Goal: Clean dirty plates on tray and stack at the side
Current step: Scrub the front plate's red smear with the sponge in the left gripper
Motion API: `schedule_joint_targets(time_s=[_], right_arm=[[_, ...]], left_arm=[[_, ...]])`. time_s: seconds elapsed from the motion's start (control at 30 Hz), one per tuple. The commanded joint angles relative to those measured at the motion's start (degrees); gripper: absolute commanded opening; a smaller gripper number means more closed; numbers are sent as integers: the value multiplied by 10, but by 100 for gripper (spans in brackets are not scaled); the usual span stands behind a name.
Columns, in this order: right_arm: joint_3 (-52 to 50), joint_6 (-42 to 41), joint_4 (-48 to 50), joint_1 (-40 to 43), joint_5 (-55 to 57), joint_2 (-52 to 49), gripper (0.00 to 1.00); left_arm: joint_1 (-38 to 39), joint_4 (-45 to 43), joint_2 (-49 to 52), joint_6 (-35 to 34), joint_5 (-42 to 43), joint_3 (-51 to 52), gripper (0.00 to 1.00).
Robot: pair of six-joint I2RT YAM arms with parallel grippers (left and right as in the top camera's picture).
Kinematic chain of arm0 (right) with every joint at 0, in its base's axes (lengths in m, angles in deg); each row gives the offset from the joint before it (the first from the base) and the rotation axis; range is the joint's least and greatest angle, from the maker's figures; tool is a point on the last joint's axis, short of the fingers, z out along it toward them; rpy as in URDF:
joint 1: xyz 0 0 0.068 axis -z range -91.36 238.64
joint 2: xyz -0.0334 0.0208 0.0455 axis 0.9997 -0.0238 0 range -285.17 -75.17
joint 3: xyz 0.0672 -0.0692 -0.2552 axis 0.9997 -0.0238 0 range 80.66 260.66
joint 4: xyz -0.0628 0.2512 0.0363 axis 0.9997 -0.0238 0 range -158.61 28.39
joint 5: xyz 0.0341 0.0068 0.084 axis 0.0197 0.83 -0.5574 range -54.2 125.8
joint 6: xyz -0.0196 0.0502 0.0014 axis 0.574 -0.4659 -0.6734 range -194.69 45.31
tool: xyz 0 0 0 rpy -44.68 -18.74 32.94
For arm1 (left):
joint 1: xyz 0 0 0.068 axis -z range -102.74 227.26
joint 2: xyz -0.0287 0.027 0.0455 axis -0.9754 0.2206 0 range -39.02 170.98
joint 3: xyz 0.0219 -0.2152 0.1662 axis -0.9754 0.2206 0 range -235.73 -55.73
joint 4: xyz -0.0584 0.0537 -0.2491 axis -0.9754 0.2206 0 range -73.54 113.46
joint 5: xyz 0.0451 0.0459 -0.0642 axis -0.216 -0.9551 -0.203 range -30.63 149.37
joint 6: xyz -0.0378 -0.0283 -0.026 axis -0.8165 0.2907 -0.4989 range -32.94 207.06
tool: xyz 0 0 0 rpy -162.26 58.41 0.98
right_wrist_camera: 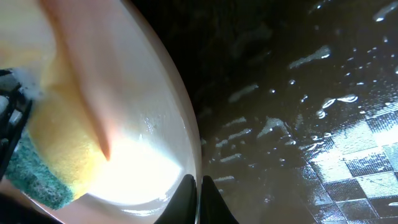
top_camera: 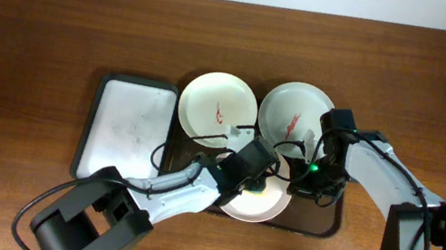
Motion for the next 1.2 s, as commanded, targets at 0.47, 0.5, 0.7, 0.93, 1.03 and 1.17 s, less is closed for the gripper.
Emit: schedule_joint_targets(time_s=[0.47,0.5,0.7,0.93,1.03,1.17], right_arm=[[7,7,-7,-5,7,-6,4],[7,7,-7,-5,7,-6,4],[7,7,-7,-5,7,-6,4],[7,7,-7,-5,7,-6,4],[7,7,-7,-5,7,-6,4],[7,7,-8,-5,7,-6,4]], left_arm=[[-5,47,30,42,226,-7,0],[-5,45,30,43,226,-7,0],[-2,52,30,38,226,-7,0],[7,79,30,28,203,-7,0],[6,79,30,28,115,-7,0],[6,78,30,28,-37,-7,0]])
